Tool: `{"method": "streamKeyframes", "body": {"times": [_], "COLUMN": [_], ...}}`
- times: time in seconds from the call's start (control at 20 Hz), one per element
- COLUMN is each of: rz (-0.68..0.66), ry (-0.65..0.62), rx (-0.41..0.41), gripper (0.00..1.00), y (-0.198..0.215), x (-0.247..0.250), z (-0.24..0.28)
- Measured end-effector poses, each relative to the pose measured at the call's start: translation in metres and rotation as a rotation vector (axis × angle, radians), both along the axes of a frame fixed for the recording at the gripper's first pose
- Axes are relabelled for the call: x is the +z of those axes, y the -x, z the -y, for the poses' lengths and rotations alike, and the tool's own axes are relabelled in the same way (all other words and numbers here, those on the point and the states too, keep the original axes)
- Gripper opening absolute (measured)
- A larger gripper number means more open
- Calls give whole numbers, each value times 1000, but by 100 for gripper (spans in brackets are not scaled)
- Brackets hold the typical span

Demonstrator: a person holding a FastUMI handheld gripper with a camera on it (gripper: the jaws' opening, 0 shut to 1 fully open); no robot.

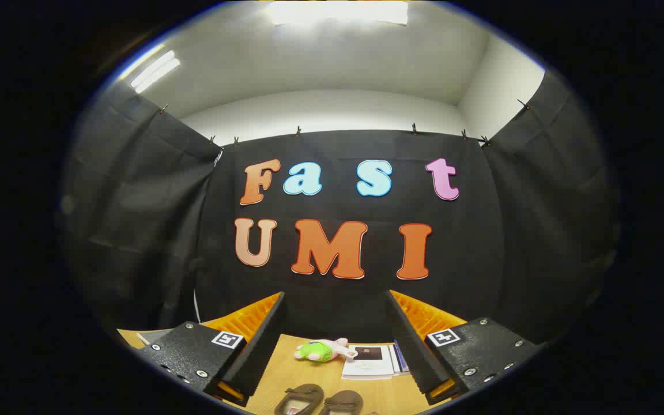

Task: Open the storage box then place both shoes into the box .Put the left shoe in first, then the right shoe, with the right side of both shoes facing outward in a uniform manner.

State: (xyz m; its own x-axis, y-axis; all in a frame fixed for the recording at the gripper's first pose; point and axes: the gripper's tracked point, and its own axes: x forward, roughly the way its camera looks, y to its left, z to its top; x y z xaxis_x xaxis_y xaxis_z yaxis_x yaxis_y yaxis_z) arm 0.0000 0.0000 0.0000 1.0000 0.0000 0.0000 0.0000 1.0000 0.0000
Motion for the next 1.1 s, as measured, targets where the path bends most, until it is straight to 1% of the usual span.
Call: {"method": "streamKeyframes", "body": {"times": [0.3, 0.55, 0.9, 1.1], "rz": [-18, -10, -27, -34], "ry": [19, 9, -6, -23], "rx": [15, 48, 62, 71], "gripper": [100, 100, 100, 100], "y": [-5, -8, 0, -2], "x": [-9, -10, -12, -15], "z": [-10, -22, -26, -30]}}
